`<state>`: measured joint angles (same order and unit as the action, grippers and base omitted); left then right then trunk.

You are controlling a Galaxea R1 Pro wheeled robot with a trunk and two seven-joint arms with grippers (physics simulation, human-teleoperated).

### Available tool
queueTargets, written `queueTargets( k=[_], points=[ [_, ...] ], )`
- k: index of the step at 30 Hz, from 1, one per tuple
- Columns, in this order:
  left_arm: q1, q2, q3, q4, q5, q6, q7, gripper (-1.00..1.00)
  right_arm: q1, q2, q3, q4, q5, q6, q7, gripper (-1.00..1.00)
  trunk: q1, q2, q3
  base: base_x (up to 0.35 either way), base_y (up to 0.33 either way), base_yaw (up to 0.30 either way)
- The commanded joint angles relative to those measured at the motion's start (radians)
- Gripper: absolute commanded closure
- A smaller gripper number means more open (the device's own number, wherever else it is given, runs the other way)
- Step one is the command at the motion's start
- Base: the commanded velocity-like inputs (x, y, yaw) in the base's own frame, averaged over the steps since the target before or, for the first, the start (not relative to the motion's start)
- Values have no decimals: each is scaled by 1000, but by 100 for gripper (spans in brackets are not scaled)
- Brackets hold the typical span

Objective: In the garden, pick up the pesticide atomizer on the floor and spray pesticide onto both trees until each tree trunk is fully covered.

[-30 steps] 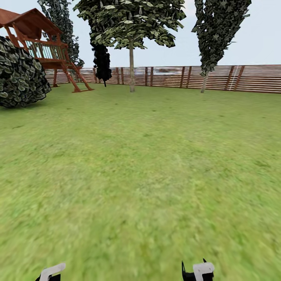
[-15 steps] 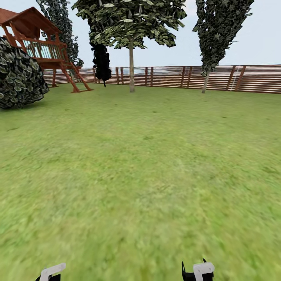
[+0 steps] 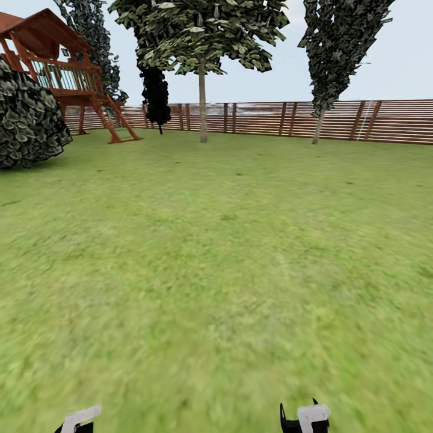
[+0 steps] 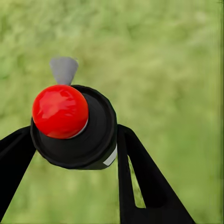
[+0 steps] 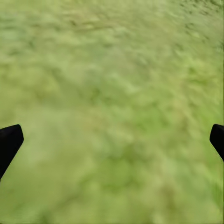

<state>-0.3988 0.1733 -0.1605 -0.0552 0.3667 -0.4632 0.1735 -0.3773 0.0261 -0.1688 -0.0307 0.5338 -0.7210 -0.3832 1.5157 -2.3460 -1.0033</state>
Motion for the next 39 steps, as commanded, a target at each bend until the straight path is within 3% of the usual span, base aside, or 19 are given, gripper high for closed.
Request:
queueTargets(
  k=[1, 39],
  points=[
    [0, 0, 0, 0, 0, 0, 0, 100, 0, 0, 0, 0, 0, 0, 0, -100, 0, 0, 0, 339, 0, 0],
    [0, 0, 0, 0, 0, 1, 1, 100, 0, 0, 0, 0, 0, 0, 0, -100, 0, 0, 0, 340, 0, 0]
  ],
)
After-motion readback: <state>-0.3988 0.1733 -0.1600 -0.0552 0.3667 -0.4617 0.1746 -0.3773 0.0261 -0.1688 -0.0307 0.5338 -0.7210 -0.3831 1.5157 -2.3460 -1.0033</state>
